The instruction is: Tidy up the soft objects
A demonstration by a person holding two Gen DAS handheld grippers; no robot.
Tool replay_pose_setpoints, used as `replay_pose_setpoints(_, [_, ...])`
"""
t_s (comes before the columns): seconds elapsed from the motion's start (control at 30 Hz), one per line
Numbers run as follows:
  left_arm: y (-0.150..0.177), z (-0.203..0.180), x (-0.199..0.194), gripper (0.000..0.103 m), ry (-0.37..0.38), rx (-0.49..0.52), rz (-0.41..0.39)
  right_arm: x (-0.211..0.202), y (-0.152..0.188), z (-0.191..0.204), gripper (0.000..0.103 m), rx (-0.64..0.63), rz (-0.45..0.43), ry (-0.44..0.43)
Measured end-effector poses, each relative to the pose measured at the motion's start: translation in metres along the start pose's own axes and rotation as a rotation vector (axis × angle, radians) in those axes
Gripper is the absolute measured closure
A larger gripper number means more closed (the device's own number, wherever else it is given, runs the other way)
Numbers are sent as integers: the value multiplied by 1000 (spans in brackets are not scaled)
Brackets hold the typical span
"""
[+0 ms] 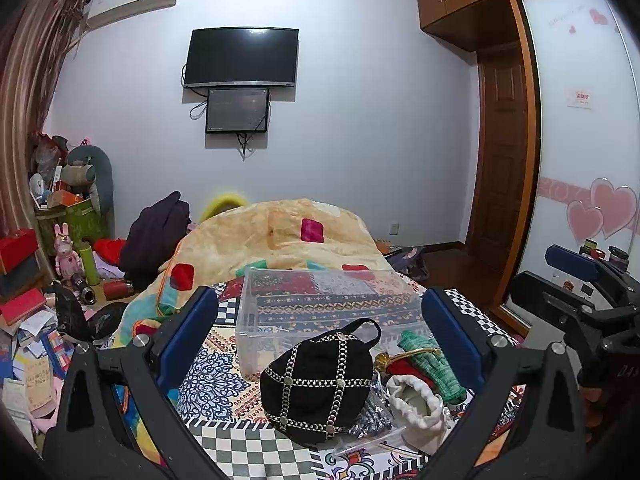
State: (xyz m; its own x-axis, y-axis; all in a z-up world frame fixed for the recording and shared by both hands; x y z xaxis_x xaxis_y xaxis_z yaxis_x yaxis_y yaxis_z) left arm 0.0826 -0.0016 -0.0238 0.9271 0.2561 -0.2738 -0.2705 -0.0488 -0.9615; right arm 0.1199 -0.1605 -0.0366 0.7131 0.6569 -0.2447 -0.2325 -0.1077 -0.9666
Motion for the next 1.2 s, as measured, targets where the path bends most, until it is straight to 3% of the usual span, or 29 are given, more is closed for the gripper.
replay_pose_setpoints(1.2, [-9, 2, -6, 0, -4, -6, -15, -4, -2, 0, 0, 12, -14, -6])
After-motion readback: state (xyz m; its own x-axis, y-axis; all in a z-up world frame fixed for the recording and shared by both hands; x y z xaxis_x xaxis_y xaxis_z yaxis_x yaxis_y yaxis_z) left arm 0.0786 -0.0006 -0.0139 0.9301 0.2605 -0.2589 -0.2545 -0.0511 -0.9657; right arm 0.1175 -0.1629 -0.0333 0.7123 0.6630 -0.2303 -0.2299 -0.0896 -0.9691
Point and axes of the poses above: each gripper's, at about its wrist camera, not at the fingertips, and x roughly the way its jaws point, z to its left, y to its underside, the point moved 9 cm from there along x, roughly the way its jaws point, and after that the axes turned 14 degrees about -y, right-handed, at the moved point
